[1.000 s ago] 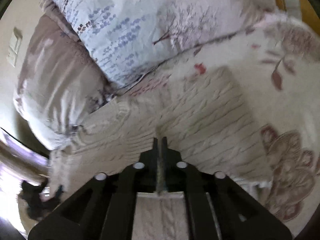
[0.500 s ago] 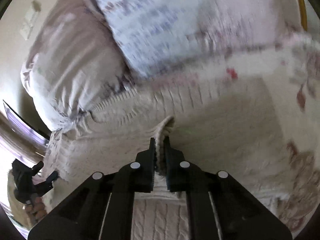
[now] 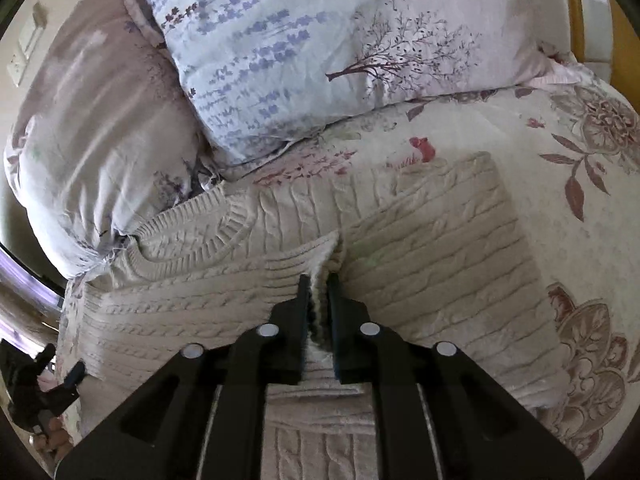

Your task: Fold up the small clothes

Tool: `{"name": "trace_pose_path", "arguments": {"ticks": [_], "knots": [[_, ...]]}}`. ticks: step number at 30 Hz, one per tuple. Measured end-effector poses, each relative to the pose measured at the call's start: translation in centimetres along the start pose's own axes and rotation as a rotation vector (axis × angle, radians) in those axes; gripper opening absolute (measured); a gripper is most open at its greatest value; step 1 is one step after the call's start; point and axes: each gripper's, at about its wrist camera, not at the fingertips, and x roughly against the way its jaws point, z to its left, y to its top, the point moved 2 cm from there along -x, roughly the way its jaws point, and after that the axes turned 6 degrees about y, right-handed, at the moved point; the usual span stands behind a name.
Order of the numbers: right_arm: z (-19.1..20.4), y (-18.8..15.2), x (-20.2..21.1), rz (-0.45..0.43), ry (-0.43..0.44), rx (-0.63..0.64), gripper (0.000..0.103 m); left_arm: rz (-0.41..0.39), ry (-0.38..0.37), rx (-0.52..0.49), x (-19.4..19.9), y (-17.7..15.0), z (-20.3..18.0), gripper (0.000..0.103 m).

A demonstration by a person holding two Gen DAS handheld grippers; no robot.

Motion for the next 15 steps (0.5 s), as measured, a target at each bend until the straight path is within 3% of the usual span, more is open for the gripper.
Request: {"name": "trace_pose_path", "arguments": {"ticks": [1, 3, 8, 11, 15], "knots": [[-0.1, 0.1, 0.2, 0.004, 0.01, -0.013, 0.028, 0.0, -0.002, 0.002, 0.0, 0.0, 0.1, 0.074], [-0.6, 0.2, 1.1, -0.003, 0.021, -0.032, 0.033, -0.001, -0.004, 0.003, 0.0, 0.1, 0.2, 0.074], [-0.8, -0.6, 2.9, -0.04, 0.025, -0.007, 0.033, -0.015, 0.007, 0.006, 0.1, 0.3, 0.4, 0.073], [0.1, -0.9, 4.1, -0.069, 0.073, 0.038, 0.033, -0.036, 0.029, 0.013, 0.3, 0.7, 0.8, 0.069], [1.7, -1.2, 3.7, -0.029, 0.089, 0.1, 0.033, -0.033, 0.03, 0.013, 0.2, 0.8, 1.0, 0.069]]}}
